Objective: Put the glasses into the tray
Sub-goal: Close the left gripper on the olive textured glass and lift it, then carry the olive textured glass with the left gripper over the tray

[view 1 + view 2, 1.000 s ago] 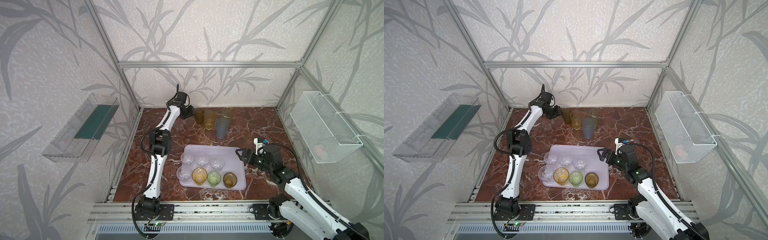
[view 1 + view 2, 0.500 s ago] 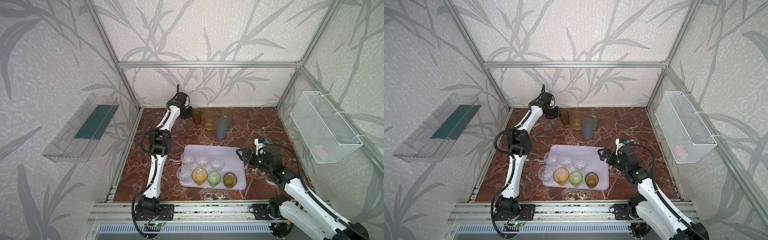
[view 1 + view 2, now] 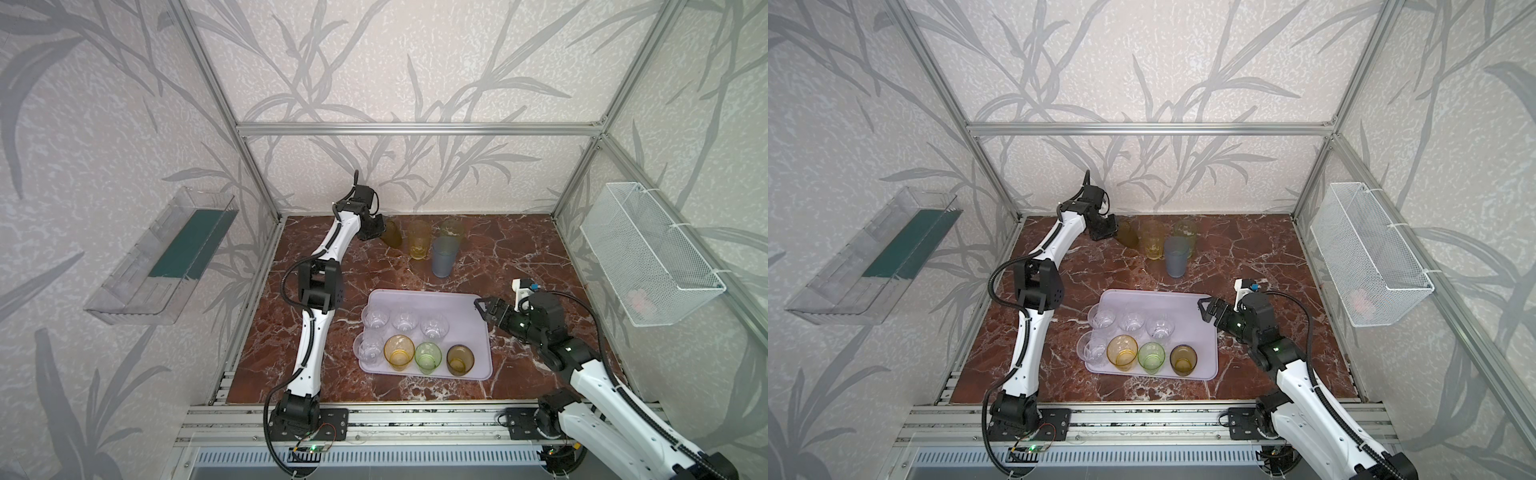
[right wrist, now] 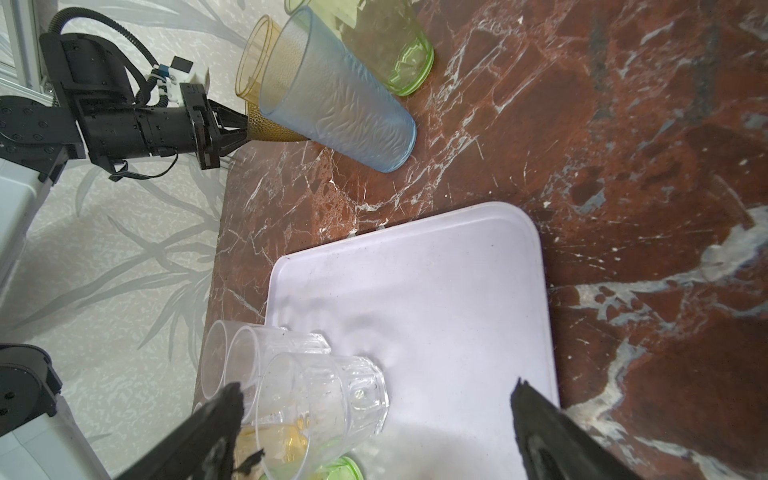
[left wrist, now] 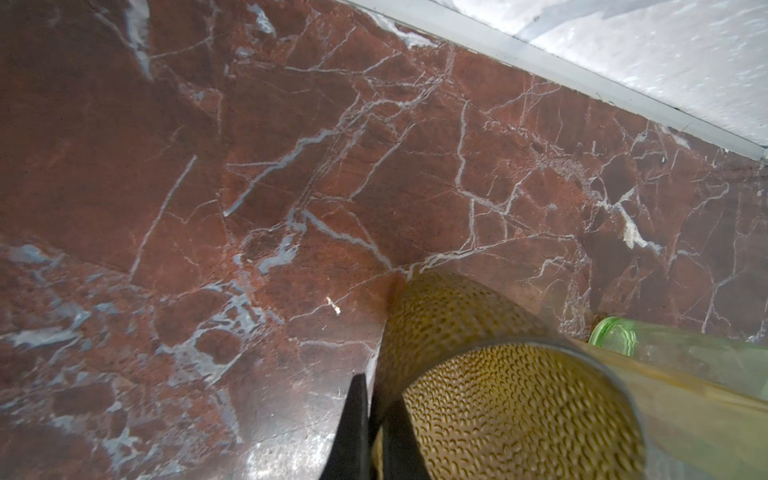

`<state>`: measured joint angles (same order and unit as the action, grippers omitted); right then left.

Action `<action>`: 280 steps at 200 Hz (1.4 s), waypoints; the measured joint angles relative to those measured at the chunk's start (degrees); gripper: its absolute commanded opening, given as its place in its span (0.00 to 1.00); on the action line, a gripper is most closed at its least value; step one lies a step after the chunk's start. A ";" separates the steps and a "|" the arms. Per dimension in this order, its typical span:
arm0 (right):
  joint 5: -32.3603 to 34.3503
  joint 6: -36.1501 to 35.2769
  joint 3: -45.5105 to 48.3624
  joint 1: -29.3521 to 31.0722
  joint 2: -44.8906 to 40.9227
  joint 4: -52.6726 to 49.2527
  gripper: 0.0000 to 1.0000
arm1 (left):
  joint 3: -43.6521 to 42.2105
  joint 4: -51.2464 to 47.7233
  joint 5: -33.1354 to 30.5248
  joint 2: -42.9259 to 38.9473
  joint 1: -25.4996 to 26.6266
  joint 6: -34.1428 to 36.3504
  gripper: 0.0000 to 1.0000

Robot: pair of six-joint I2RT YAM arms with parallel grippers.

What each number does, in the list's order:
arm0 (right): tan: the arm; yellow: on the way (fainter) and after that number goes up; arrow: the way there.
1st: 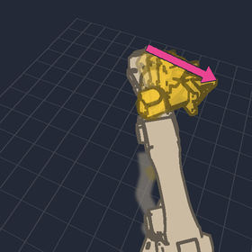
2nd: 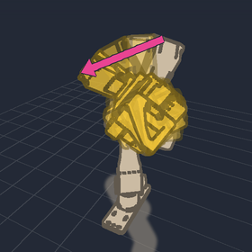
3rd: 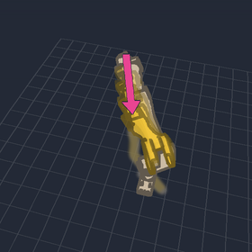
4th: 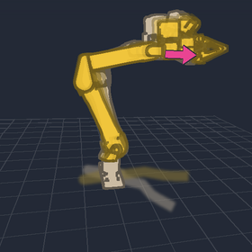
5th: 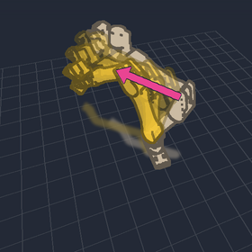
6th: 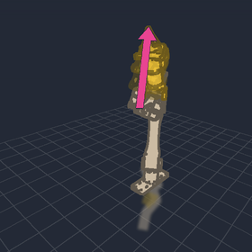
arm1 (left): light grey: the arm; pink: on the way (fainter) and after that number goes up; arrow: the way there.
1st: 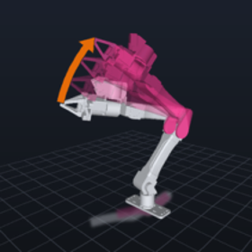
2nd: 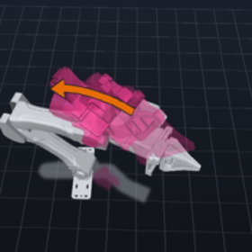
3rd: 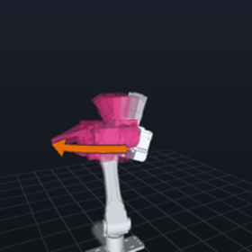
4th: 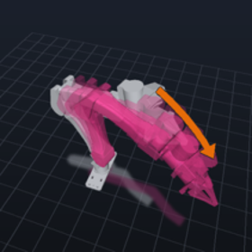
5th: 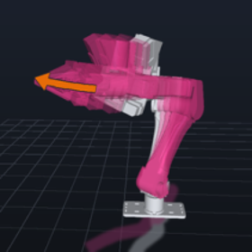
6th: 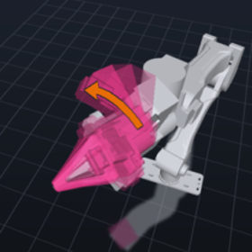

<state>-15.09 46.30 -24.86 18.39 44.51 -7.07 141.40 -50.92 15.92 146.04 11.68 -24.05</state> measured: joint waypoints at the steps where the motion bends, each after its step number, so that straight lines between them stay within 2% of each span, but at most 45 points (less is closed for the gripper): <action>1: -0.02 0.02 0.00 0.00 0.00 0.02 0.99 | 0.00 0.00 -0.02 0.00 0.00 0.00 0.00; 61: -4.00 3.19 0.00 -1.46 -4.35 -0.02 0.99 | -0.39 -1.09 -1.27 -1.64 0.00 0.20 0.00; 107: -5.90 5.90 0.02 -1.53 -7.82 -0.15 0.99 | -7.85 -0.68 -1.29 -10.73 0.00 1.18 0.00; 232: -9.86 7.43 -1.64 -1.64 -15.80 -11.45 0.99 | -53.31 14.14 -2.69 -51.21 1.05 -2.97 0.00; 280: -12.28 8.83 -1.64 -1.66 -17.33 -13.05 0.99 | -63.21 14.23 -5.95 -63.36 5.55 -3.56 0.00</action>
<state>-27.38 55.13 -26.50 16.73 27.18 -20.12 78.19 -36.69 9.98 82.67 17.23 -27.62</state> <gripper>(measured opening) 0.991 0.054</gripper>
